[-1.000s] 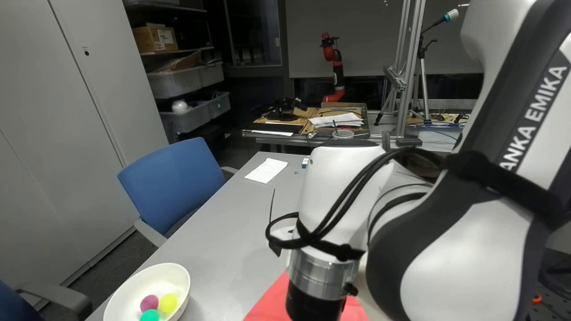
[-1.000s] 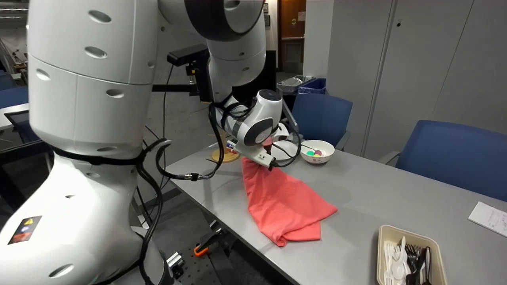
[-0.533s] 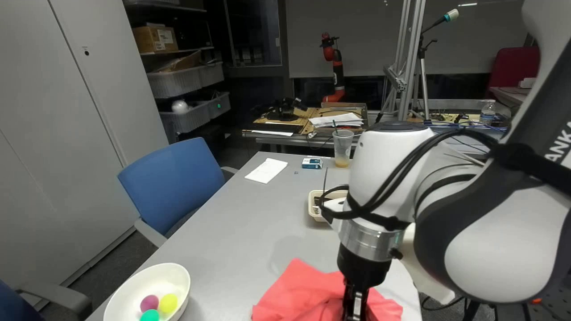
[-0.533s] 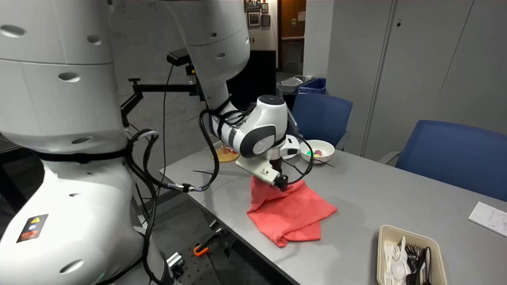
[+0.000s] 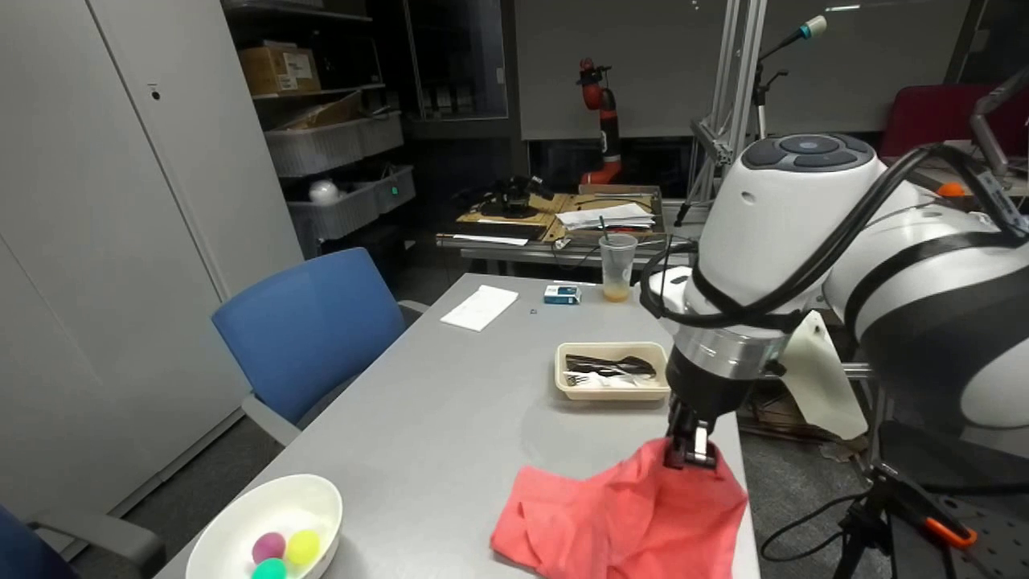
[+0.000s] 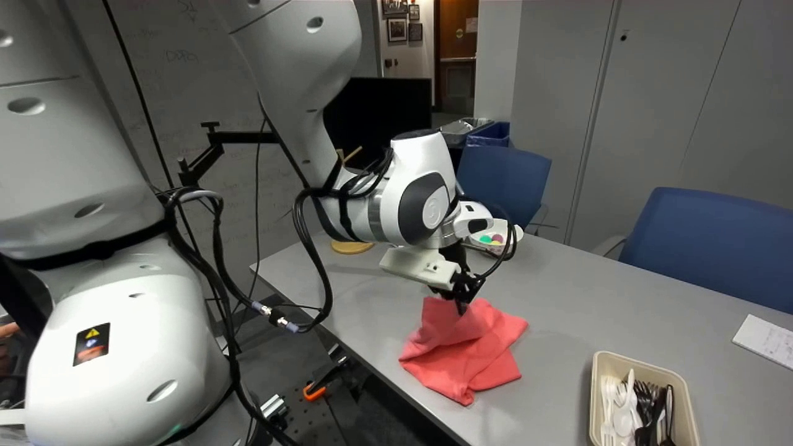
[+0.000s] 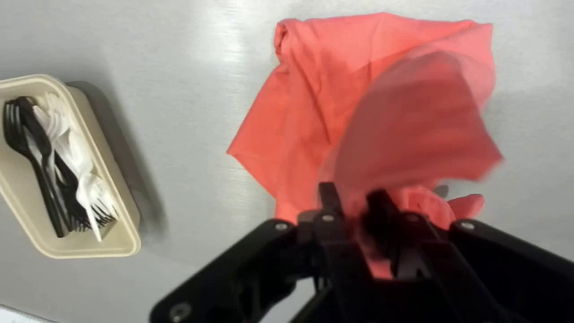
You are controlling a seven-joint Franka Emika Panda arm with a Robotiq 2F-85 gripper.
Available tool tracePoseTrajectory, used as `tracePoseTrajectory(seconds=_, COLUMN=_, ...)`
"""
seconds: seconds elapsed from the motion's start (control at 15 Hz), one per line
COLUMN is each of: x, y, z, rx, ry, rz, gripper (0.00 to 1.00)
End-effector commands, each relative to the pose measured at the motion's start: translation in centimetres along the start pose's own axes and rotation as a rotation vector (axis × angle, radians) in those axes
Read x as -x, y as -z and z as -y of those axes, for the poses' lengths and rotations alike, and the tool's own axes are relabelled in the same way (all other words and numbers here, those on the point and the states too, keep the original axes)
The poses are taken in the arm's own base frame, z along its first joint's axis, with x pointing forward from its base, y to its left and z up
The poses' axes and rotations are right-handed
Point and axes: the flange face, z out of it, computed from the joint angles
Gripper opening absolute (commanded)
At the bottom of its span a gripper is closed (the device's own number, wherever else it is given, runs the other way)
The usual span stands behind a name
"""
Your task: Fold the shirt
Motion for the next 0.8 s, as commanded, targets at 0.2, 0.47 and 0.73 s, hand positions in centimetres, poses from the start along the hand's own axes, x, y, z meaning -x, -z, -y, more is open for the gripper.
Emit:
tracePoseTrajectory(seconds=0.2, x=0.6, y=-0.3, z=2.1, rx=0.058, ry=0.043, rz=0.028, gripper=0.77)
tracePoseTrajectory(seconds=0.47, x=0.8, y=-1.3, z=2.8, rx=0.021, ry=0.08, rz=0.045, gripper=1.0)
tracePoseTrajectory(seconds=0.73, x=0.3, y=-5.9, z=7.0, rx=-0.143, ry=0.147, rz=0.067, gripper=1.0)
